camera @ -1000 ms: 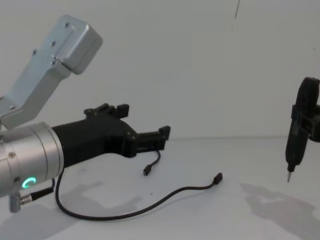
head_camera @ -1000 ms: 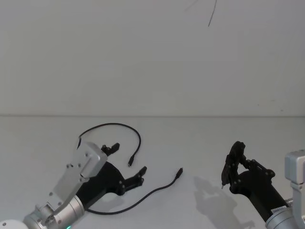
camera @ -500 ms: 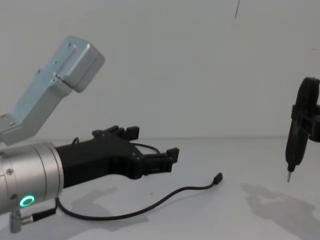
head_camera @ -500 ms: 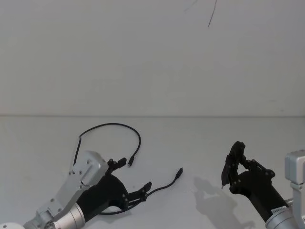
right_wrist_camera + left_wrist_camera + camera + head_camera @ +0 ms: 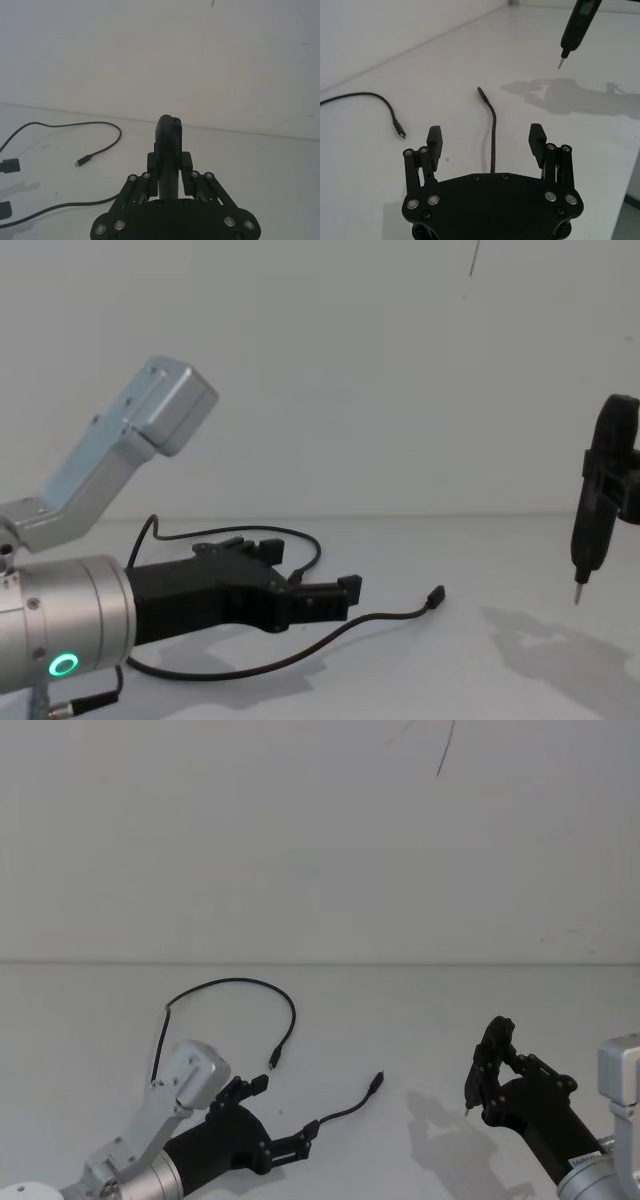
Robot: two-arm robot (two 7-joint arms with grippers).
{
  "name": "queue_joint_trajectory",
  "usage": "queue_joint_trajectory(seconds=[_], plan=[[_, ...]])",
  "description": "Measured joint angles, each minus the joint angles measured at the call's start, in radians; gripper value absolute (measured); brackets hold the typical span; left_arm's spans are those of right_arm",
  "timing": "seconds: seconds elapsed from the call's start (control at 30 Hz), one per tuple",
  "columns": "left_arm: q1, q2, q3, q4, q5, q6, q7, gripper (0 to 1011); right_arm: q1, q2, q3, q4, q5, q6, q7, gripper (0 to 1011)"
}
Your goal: Pick up the data cable with the one hand.
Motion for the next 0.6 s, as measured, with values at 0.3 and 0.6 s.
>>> queue_joint_trajectory(seconds=[0.3, 0.6], plan=[[-0.031, -0.017, 0.012, 0.03, -0.004, 0.046, -0.026, 1001, 0.0, 0.0, 0.0, 0.0, 0.0, 0.0, 0.0, 269], [-0.075, -0.035, 0.042, 0.068, 0.031, 0.055, -0.056, 1001, 0.0, 0.0, 0.0, 0.0, 0.0, 0.0, 0.0, 269]])
